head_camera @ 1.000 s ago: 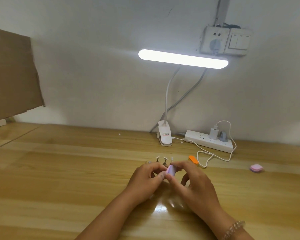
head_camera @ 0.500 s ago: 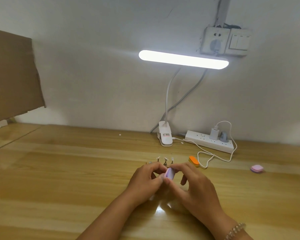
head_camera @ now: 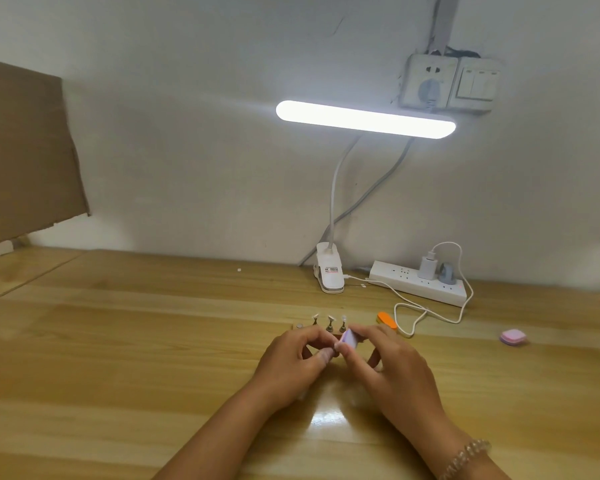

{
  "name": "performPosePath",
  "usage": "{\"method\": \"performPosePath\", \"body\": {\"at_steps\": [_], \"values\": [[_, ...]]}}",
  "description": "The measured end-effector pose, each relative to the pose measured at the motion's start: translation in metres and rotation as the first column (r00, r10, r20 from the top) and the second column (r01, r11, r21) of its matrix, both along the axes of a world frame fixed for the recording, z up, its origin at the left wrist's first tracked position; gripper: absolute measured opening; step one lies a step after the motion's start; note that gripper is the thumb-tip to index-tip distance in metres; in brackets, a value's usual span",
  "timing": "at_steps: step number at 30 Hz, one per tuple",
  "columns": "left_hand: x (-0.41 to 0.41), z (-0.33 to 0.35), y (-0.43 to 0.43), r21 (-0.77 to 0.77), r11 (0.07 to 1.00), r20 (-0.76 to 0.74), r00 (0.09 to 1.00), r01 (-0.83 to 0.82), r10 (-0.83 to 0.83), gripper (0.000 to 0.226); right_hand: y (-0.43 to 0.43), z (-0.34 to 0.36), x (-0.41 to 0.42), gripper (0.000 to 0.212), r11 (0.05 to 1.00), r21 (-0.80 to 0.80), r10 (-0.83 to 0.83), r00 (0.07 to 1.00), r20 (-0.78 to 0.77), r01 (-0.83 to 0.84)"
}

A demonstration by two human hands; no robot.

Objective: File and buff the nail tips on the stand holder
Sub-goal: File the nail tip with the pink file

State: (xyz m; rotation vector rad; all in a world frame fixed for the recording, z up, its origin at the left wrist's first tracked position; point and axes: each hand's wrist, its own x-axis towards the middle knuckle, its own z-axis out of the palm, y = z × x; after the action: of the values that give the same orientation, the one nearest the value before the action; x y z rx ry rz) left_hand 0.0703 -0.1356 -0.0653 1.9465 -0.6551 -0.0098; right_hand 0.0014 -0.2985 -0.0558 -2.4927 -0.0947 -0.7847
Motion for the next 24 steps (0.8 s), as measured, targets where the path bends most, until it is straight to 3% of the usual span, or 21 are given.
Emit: {"method": "performPosePath", "body": {"at_steps": [4,8,12,16,21,24], "values": [[-0.0005,0.0007,0.0012,-0.006,1.000,-0.004,1.000,0.000,0.000,0.027,0.0074,0.0012,-0.0050,0.036,0.996,-0.015,0.091,0.996,0.000,-0.091],[-0.0008,0.0013,0.0004,-0.007,1.000,0.001,1.000,0.001,0.000,0.020,-0.0005,0.0003,-0.0001,0.031,1.000,0.011,0.005,1.000,-0.001,-0.005],[0.0000,0.0009,0.0013,-0.007,1.000,-0.007,1.000,-0.005,0.005,0.026,0.0086,0.0024,-0.0075,0.036,0.993,-0.027,0.114,0.993,0.009,-0.113],[-0.0003,0.0019,0.0000,-0.022,1.000,-0.006,1.000,0.002,-0.002,0.019,0.0001,0.0009,-0.0001,0.031,0.999,0.030,0.015,1.000,0.008,-0.015],[-0.0004,0.0020,0.0021,-0.023,1.000,-0.037,0.999,-0.010,0.009,0.027,0.0088,0.0019,-0.0074,0.037,0.993,-0.017,0.116,0.993,0.019,-0.116],[-0.0004,0.0033,0.0007,-0.050,0.999,-0.012,1.000,0.002,-0.003,0.024,0.0015,0.0009,-0.0012,0.028,0.998,0.058,0.023,0.999,0.033,-0.025]]}}
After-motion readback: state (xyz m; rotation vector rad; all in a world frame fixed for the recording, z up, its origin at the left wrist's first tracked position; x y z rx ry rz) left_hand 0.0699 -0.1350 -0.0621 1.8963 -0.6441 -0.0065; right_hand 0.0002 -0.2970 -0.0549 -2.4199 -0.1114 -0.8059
